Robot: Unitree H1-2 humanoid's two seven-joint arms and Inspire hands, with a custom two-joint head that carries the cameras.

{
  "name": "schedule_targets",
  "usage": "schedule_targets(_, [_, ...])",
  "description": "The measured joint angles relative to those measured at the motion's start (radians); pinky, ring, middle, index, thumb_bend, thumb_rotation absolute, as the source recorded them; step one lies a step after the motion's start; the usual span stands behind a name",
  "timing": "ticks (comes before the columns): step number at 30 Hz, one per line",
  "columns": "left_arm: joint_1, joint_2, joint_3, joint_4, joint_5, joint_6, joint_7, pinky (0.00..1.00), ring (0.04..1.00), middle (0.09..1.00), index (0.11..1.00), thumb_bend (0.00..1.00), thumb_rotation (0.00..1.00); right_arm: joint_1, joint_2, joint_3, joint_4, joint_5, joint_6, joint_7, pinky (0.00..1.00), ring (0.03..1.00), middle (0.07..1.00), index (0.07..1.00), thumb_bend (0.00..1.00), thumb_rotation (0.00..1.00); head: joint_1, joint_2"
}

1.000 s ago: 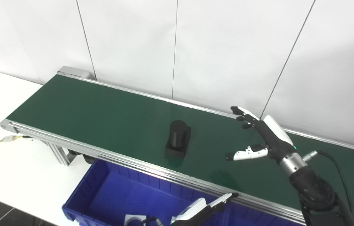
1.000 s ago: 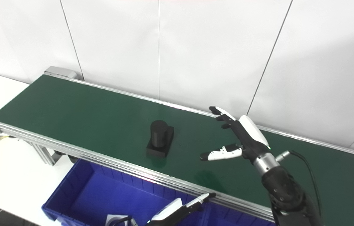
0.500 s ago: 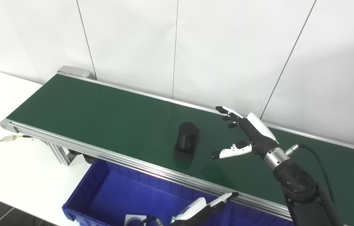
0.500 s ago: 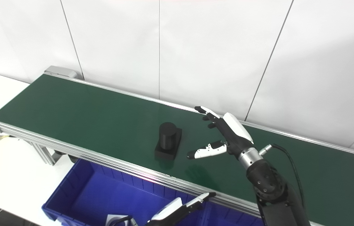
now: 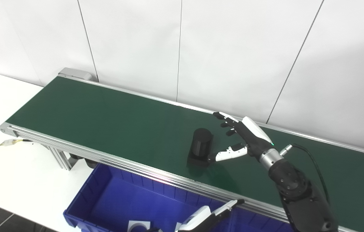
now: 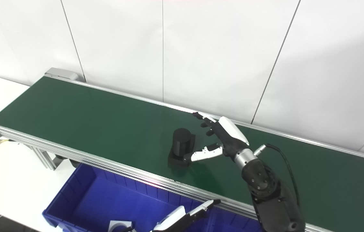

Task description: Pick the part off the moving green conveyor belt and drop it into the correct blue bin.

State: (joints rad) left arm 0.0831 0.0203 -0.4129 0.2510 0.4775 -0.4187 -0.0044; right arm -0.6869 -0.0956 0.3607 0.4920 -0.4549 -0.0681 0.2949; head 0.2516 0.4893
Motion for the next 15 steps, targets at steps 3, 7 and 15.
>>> schedule_targets(3, [0.011,0.0,0.002,-0.025,0.015,0.0,0.012,0.88,0.959,1.0,0.998,0.92,0.45,-0.016,0.012,0.004,0.028,-0.004,0.003,0.0,0.74,0.852,0.911,0.929,1.0,0.37,0.002,0.0])
schedule_targets(7, [0.033,0.0,0.003,-0.044,0.018,0.0,0.017,0.87,0.957,0.998,0.993,0.91,0.44,-0.02,0.023,0.014,0.033,-0.02,0.019,-0.001,0.72,0.826,0.886,0.919,0.97,0.34,0.002,0.003])
schedule_targets(15, [0.061,0.0,0.002,-0.066,0.018,-0.002,0.027,0.86,0.954,0.994,0.991,0.91,0.48,-0.021,0.051,0.028,0.065,-0.056,0.031,-0.037,0.62,0.714,0.793,0.865,0.87,0.15,0.009,0.014])
